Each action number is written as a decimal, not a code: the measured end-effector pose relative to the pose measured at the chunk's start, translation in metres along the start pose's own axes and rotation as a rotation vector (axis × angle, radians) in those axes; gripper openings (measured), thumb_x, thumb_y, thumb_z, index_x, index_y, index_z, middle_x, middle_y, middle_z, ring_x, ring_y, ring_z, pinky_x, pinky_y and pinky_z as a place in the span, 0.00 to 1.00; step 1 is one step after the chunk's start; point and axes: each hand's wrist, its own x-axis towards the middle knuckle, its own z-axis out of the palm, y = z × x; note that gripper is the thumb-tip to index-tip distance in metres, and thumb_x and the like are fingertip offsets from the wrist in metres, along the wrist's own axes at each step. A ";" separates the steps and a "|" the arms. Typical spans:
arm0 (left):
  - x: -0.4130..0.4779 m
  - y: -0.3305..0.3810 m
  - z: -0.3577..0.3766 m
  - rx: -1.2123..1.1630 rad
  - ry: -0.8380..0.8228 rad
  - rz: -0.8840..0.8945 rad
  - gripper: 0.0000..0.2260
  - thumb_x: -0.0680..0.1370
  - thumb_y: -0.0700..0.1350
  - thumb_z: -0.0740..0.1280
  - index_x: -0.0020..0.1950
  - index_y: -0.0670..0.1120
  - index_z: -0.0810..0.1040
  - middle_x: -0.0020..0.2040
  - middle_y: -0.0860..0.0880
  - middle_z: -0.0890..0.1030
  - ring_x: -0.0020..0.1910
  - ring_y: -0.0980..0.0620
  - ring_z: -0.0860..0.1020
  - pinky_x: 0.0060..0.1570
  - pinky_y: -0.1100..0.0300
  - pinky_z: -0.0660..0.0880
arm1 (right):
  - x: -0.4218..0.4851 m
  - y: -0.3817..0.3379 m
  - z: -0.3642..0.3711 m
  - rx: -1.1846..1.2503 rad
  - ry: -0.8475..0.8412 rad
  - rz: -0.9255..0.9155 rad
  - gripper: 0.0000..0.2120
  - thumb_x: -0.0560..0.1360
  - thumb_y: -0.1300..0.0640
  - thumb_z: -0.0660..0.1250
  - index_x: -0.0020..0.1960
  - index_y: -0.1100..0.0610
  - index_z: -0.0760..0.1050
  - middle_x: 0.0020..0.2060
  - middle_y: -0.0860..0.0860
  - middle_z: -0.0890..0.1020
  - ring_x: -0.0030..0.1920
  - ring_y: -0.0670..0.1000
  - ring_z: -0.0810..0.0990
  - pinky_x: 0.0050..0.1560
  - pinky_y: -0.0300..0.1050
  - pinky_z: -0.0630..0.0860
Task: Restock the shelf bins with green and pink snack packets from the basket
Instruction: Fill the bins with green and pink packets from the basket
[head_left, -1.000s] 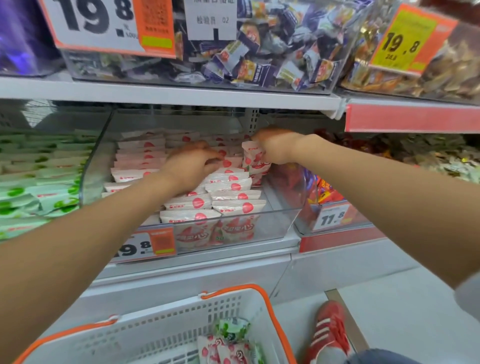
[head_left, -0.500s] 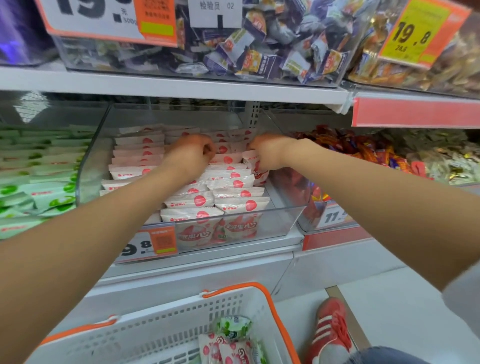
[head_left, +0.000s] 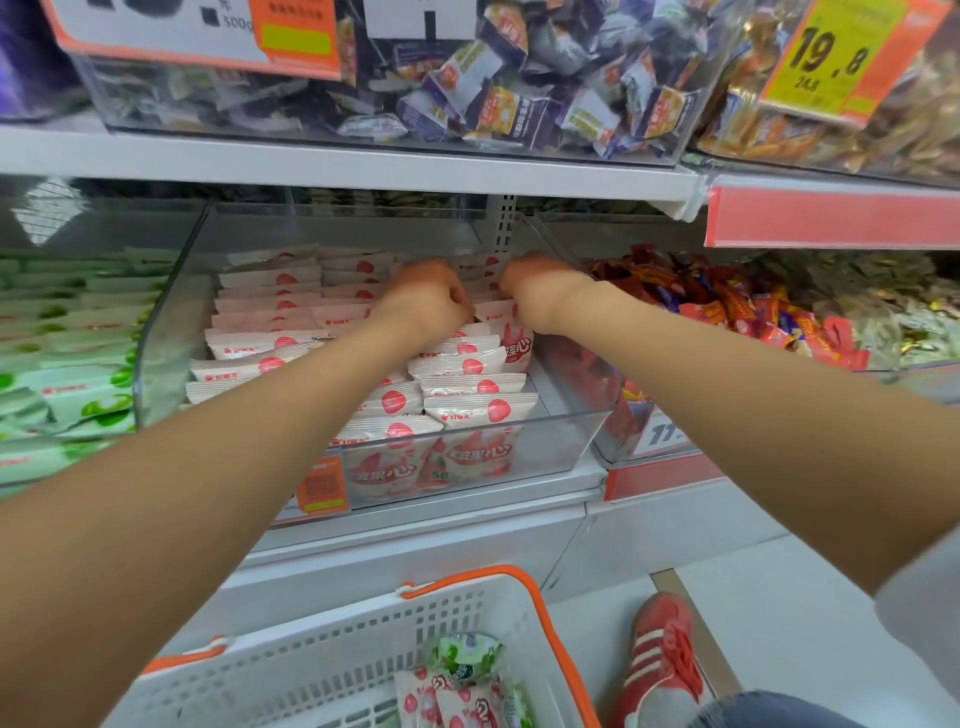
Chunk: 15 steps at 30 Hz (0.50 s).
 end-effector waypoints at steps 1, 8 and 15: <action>0.001 -0.001 0.001 -0.002 0.001 -0.013 0.04 0.76 0.44 0.69 0.44 0.50 0.84 0.46 0.51 0.83 0.43 0.51 0.80 0.43 0.61 0.74 | 0.001 -0.002 0.002 -0.013 0.023 0.016 0.15 0.76 0.66 0.67 0.62 0.64 0.74 0.56 0.60 0.78 0.51 0.58 0.78 0.46 0.44 0.71; -0.013 -0.007 -0.006 -0.029 0.053 0.020 0.06 0.75 0.46 0.68 0.43 0.48 0.83 0.44 0.51 0.83 0.42 0.51 0.80 0.45 0.56 0.79 | -0.017 -0.004 0.007 0.109 0.225 0.055 0.15 0.73 0.68 0.66 0.59 0.61 0.75 0.55 0.59 0.79 0.54 0.60 0.79 0.49 0.46 0.75; -0.112 0.005 -0.029 0.032 0.183 0.033 0.07 0.73 0.46 0.63 0.36 0.52 0.77 0.38 0.52 0.82 0.40 0.48 0.80 0.41 0.53 0.79 | -0.104 -0.042 0.010 0.480 0.405 -0.009 0.05 0.73 0.61 0.64 0.46 0.55 0.77 0.44 0.52 0.82 0.47 0.57 0.79 0.43 0.47 0.73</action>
